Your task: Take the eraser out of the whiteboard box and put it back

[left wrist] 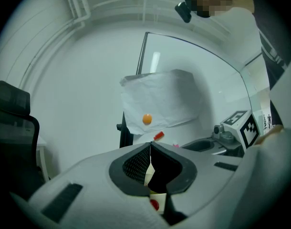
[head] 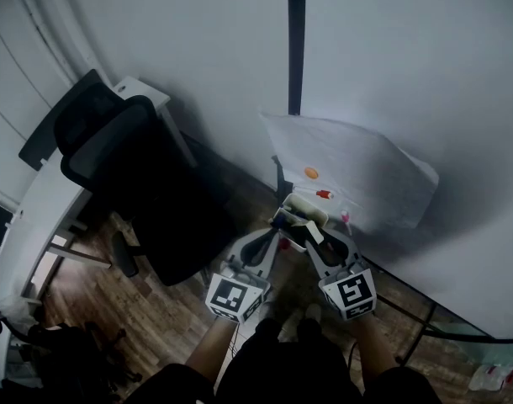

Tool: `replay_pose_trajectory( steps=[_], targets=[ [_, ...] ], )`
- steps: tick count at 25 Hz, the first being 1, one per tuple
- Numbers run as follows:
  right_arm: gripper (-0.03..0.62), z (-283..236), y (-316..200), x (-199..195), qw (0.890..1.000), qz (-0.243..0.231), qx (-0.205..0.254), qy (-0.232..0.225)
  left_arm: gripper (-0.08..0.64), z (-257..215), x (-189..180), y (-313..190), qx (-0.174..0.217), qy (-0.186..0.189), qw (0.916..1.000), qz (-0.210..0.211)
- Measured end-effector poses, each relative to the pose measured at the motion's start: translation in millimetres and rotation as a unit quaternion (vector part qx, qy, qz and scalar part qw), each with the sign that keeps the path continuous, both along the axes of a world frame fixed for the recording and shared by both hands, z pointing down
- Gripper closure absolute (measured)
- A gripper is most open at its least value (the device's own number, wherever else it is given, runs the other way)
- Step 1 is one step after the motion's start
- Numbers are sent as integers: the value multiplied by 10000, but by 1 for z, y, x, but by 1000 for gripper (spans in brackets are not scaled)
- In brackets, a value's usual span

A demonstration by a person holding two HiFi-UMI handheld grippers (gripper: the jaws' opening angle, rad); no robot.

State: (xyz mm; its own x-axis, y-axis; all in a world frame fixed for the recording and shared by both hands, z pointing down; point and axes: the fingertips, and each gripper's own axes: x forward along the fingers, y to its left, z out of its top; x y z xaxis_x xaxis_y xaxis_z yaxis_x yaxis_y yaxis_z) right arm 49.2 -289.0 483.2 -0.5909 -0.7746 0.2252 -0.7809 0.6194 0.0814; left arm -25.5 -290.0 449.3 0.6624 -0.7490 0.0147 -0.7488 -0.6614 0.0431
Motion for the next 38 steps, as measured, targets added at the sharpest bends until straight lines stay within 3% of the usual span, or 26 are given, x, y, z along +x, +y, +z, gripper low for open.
replay_pose_trajectory(
  steps=[8,17,22,29,38],
  targets=[
    [483,-74,11,21,9941,241,905,-550,555,-44,0,3,483,169,9987,-78],
    [483,-161,33,41,9688,187,1935,-1536,555,-116,7,15,1133,363,9929,-50],
    [483,-196,43,47,9562,157,2349,-1740,555,-145,4,21,1460,371,9886,-74],
    [483,-197,44,48,9572,164,2327,-1715,555,-142,4,23,1515,199,9882,-114],
    [483,-193,44,46,9583,155,2261,-1741,555,-137,1,23,1404,330,9895,-92]
  ],
)
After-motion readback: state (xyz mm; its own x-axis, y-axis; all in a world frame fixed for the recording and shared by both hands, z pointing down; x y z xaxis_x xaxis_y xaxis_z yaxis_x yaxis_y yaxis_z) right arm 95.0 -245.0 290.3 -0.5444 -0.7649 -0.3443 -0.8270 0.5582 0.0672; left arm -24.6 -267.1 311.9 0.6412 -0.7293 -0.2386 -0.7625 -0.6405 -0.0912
